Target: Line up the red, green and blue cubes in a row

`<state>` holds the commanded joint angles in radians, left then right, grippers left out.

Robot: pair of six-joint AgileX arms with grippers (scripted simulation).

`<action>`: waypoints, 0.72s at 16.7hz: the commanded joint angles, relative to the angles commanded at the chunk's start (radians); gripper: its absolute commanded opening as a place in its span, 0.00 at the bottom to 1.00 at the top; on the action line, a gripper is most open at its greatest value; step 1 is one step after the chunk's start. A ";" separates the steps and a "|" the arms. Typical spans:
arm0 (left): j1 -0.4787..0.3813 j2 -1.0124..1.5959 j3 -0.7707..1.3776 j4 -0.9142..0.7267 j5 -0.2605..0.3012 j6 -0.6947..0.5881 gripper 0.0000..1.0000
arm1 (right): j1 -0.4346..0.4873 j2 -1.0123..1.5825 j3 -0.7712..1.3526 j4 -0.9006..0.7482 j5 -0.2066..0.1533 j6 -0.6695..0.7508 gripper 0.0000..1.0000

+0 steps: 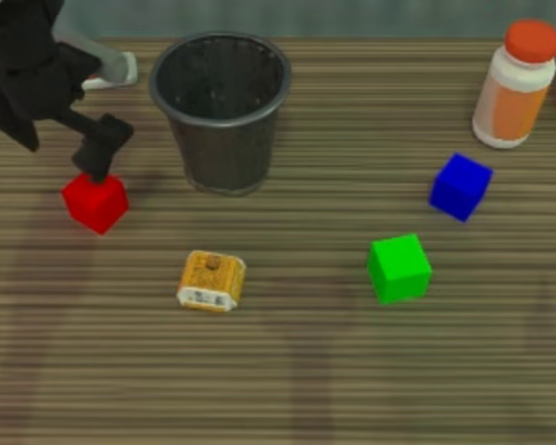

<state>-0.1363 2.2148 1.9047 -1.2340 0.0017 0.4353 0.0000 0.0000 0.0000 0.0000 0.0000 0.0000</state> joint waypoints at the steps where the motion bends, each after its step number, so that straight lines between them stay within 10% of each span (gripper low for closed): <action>1: -0.002 0.031 0.034 -0.016 0.001 0.007 1.00 | 0.000 0.000 0.000 0.000 0.000 0.000 1.00; 12: -0.002 0.081 0.011 0.040 0.002 0.016 1.00 | 0.000 0.000 0.000 0.000 0.000 0.000 1.00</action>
<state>-0.1385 2.2958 1.9162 -1.1936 0.0041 0.4516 0.0000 0.0000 0.0000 0.0000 0.0000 0.0000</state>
